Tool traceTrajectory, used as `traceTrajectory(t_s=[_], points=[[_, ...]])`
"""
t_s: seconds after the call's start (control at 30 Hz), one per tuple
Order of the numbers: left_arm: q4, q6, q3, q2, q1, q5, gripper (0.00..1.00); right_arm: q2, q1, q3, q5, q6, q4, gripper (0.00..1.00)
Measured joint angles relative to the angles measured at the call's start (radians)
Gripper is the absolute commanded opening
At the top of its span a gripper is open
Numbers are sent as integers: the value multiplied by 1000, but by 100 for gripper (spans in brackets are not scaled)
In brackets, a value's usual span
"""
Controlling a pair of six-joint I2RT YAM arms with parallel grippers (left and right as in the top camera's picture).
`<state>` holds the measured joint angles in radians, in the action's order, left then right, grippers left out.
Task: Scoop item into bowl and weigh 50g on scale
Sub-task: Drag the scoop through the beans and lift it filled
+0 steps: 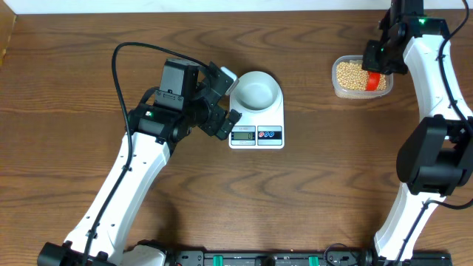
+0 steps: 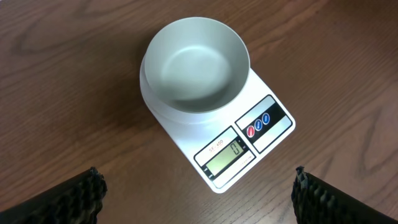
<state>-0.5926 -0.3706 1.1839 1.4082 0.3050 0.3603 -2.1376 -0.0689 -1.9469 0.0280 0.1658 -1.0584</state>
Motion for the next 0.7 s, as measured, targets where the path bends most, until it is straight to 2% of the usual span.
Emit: traceTrajectory(t_s=[0.7], points=[[0, 0, 0, 0, 0, 0, 98, -9, -95, 22, 354, -38, 58, 1]])
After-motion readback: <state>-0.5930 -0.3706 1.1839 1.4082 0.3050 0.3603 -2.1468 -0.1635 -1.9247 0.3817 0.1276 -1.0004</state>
